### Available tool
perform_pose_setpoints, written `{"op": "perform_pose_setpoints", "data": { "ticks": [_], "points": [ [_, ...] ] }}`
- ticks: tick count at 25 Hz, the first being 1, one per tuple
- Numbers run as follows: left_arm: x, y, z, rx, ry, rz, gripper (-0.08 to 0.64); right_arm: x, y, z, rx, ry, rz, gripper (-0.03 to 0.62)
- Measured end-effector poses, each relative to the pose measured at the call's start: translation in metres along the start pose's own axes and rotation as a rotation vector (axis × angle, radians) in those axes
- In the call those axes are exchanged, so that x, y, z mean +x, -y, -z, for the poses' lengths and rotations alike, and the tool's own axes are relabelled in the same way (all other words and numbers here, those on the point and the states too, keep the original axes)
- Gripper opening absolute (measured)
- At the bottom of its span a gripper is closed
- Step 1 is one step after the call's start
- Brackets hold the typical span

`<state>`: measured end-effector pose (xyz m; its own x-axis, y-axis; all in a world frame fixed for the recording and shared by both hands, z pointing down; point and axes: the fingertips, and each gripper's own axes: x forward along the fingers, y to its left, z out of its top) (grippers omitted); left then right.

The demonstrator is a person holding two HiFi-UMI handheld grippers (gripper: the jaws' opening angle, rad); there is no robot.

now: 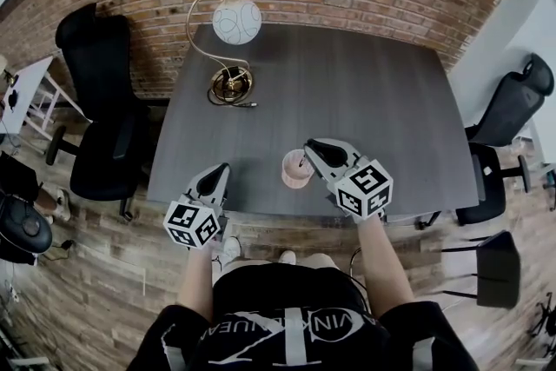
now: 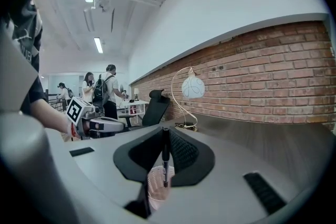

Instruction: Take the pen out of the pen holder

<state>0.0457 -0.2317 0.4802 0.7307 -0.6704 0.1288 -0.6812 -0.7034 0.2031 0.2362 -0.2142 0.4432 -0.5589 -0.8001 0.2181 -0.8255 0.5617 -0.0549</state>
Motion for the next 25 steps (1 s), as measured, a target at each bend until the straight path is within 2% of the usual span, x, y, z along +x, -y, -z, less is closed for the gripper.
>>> {"op": "perform_pose_setpoints", "data": {
  "ticks": [13,25],
  "points": [
    [-0.022,0.008,0.008,0.001,-0.013,0.010,0.012,-0.013,0.003,-0.014,-0.006,0.049,0.038,0.049],
    [-0.067,0.007,0.025,-0.038,-0.031,-0.026,0.012,-0.026,-0.015,-0.027,-0.016,0.067,0.062,0.049]
  ]
}}
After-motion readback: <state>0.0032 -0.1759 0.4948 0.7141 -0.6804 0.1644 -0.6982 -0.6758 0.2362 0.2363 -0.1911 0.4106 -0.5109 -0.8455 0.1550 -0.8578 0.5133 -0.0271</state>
